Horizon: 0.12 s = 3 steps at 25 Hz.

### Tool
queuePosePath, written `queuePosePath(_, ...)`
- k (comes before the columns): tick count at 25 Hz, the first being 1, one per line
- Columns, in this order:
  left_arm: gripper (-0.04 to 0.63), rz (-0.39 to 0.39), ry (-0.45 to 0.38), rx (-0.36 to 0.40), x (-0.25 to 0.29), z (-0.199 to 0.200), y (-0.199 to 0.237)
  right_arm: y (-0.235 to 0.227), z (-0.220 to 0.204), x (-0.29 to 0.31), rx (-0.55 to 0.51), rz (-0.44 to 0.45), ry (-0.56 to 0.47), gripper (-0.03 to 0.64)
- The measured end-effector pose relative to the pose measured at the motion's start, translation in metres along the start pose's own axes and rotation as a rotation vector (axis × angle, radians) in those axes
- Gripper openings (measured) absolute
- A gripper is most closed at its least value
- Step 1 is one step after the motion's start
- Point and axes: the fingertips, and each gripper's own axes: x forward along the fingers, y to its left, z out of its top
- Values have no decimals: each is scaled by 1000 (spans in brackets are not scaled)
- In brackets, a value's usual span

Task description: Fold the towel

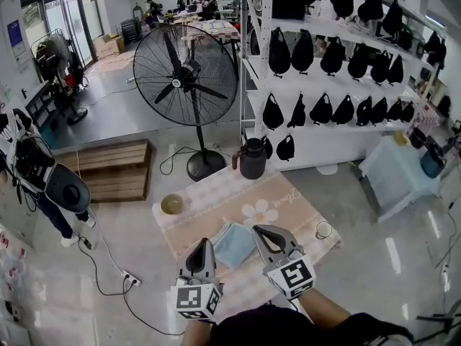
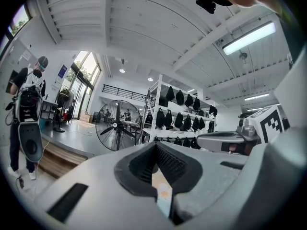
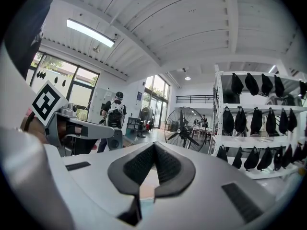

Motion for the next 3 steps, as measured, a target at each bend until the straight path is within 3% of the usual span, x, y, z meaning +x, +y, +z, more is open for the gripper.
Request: queuePosePath(3, 5, -1, 2, -1, 2, 0, 2, 1, -1, 1, 1, 4, -1, 0)
